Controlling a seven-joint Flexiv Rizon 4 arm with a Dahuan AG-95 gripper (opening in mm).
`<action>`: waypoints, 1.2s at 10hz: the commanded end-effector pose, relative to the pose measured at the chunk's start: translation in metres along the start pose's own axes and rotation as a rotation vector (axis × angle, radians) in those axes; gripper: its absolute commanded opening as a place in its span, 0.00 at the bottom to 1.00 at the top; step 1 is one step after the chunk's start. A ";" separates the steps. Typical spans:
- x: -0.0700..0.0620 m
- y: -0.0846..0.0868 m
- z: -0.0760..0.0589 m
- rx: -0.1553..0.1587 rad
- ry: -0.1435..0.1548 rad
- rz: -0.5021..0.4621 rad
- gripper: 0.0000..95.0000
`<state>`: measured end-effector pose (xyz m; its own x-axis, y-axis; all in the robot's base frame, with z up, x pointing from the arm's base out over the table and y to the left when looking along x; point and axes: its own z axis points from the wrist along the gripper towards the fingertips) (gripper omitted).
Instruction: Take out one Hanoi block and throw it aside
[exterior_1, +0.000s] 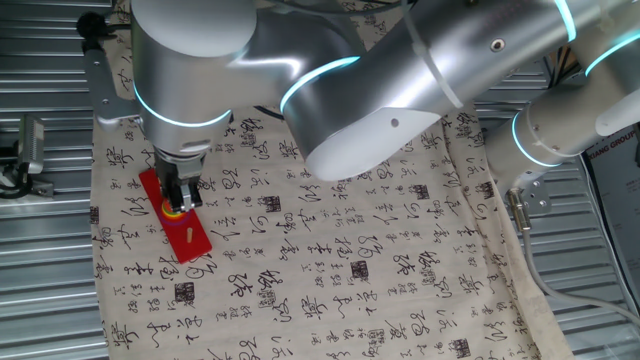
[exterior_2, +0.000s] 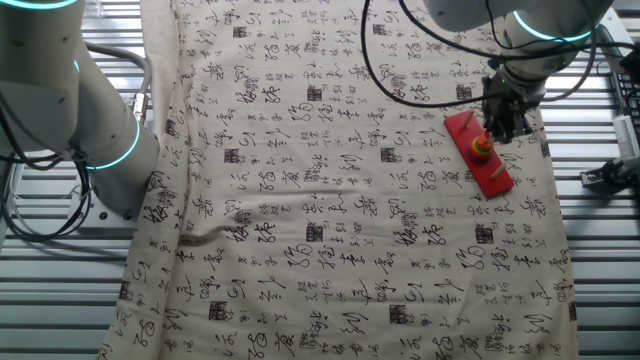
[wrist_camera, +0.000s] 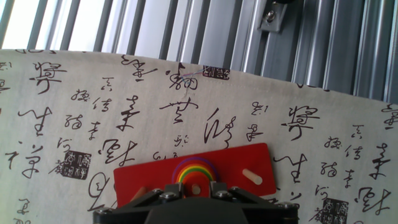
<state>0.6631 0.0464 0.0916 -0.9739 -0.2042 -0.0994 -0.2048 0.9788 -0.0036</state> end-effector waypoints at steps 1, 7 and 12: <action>0.001 0.000 -0.001 -0.001 0.000 -0.001 0.00; 0.007 -0.001 -0.002 -0.001 -0.002 -0.002 0.00; 0.020 0.001 -0.003 0.007 -0.005 0.003 0.00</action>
<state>0.6406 0.0437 0.0919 -0.9741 -0.2014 -0.1028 -0.2015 0.9794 -0.0095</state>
